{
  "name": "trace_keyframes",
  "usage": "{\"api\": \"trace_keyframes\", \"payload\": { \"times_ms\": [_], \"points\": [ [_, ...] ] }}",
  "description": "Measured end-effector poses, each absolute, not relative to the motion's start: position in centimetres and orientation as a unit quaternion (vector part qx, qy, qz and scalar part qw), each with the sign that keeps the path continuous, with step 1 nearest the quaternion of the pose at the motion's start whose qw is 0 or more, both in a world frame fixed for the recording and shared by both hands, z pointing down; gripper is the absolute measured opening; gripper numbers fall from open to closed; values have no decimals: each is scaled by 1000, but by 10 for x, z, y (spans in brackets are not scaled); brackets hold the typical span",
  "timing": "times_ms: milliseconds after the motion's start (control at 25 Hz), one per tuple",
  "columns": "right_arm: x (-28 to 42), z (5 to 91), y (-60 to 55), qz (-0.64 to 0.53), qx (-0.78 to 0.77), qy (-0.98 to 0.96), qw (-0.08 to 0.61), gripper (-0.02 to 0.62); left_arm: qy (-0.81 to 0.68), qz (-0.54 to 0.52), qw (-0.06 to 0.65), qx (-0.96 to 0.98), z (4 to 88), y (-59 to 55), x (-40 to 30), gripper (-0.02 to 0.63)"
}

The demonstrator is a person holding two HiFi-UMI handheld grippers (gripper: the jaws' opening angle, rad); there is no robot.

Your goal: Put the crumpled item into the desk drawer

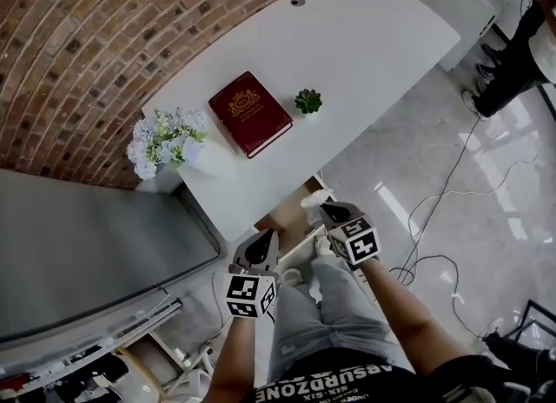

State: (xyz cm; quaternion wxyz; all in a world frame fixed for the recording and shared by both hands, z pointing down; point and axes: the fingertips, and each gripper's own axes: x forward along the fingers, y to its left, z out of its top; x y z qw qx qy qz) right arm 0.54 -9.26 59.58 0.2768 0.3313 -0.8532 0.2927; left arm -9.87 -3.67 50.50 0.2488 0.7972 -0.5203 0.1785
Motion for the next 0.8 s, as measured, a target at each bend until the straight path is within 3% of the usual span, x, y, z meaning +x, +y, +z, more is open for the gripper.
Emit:
{"api": "trace_keyframes", "payload": {
  "times_ms": [800],
  "points": [
    [3, 648, -93, 315, 312, -845, 298, -2, -513, 192, 270, 792, 544, -37, -84, 6]
  ]
}}
